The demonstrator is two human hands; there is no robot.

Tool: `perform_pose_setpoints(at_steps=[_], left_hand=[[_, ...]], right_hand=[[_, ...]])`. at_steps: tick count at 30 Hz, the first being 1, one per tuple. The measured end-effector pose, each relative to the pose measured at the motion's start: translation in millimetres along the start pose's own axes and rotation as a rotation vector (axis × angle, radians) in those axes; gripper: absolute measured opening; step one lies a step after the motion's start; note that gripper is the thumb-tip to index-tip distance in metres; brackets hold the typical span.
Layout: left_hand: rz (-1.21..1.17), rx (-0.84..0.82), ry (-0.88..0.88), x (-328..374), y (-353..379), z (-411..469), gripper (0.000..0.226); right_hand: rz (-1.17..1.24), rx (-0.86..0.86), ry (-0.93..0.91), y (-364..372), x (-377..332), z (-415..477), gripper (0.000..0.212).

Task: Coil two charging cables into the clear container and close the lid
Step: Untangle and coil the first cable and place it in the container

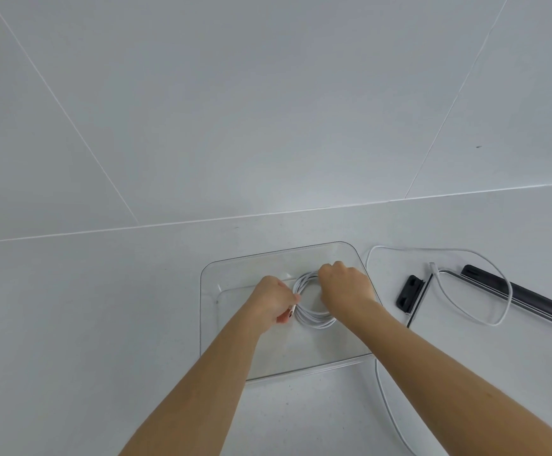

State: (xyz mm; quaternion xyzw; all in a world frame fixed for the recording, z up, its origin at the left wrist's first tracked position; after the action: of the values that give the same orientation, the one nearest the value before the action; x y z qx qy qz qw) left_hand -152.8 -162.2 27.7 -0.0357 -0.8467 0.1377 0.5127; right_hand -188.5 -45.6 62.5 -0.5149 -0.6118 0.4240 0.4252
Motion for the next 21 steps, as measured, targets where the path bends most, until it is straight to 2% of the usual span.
perform_pose_setpoints(at_steps=[7,17,19,21], left_hand=[[0.017,0.065,0.048,1.7,5.4,0.1,0.021],[0.059,-0.041,0.052,11.3,-4.6,-11.4,0.024],[0.120,-0.039,0.085,17.9,-8.4,-14.0,0.022],[0.276,-0.012,0.163,28.6,-11.9,-16.5,0.019]], right_hand=[[-0.015,0.004,-0.003,4.1,0.0,1.4,0.029],[-0.009,-0.030,-0.037,-4.9,0.8,-3.8,0.026],[0.046,-0.027,-0.045,-14.3,3.7,-6.4,0.023],[0.133,-0.022,-0.055,-28.2,10.6,-8.3,0.021]])
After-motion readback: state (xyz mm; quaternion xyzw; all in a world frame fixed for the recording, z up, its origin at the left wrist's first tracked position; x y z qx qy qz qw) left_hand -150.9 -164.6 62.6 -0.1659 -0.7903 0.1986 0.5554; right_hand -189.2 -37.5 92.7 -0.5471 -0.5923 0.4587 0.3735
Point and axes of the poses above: each hand's wrist, its own z-axis towards the middle knuckle, its own y-axis out of the palm, x = y × z, the point moved 3 cm from there along z, towards the middle knuckle, and after that the axes turned 15 degrees about y, right-handed, at the moved point
